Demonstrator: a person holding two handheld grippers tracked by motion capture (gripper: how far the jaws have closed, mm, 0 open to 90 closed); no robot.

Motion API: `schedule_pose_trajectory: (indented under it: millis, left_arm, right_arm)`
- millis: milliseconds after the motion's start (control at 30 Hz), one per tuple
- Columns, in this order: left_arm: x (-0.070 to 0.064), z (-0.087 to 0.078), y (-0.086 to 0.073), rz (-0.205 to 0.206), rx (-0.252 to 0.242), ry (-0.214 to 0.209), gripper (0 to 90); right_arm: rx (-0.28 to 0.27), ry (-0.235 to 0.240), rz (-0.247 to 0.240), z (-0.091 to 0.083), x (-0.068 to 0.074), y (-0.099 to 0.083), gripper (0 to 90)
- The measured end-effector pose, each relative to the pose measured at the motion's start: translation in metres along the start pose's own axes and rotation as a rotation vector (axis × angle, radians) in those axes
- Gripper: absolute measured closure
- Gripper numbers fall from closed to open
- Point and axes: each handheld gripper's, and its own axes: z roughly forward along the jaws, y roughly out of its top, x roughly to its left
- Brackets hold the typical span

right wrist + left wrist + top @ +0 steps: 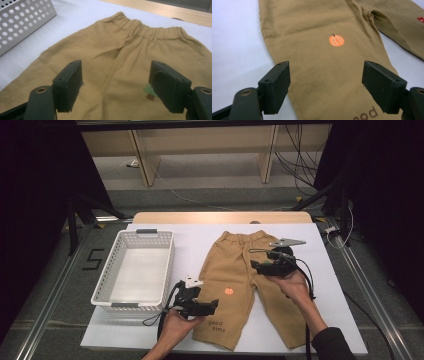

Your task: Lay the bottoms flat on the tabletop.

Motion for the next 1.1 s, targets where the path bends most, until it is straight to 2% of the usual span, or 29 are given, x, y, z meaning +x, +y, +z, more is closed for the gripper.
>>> schedule_pose_trajectory:
  millis: [167,300,667,900,1100]
  left_arm:
    - [0.001,-0.004,-0.005,0.008,0.004,0.007,21.9]
    - [0.004,-0.007,-0.009,-0.008,0.013,0.012,21.7]
    - [0.011,-0.009,-0.019,-0.019,0.037,0.049,22.1]
    - [0.009,-0.007,-0.027,-0.038,0.065,0.036,22.2]
    - [0.007,-0.007,-0.03,-0.033,0.075,0.035,22.1]
  right_arm:
    - [0.002,0.018,-0.014,0.006,0.009,0.001,27.5]
    - [0.002,0.03,-0.022,0.012,0.013,0.002,27.5]
    - [0.025,0.062,-0.039,0.023,0.022,0.001,26.6]
    - [0.031,0.087,-0.047,0.03,0.031,0.002,25.9]
    - [0.044,0.111,-0.07,0.039,0.045,0.004,25.2]
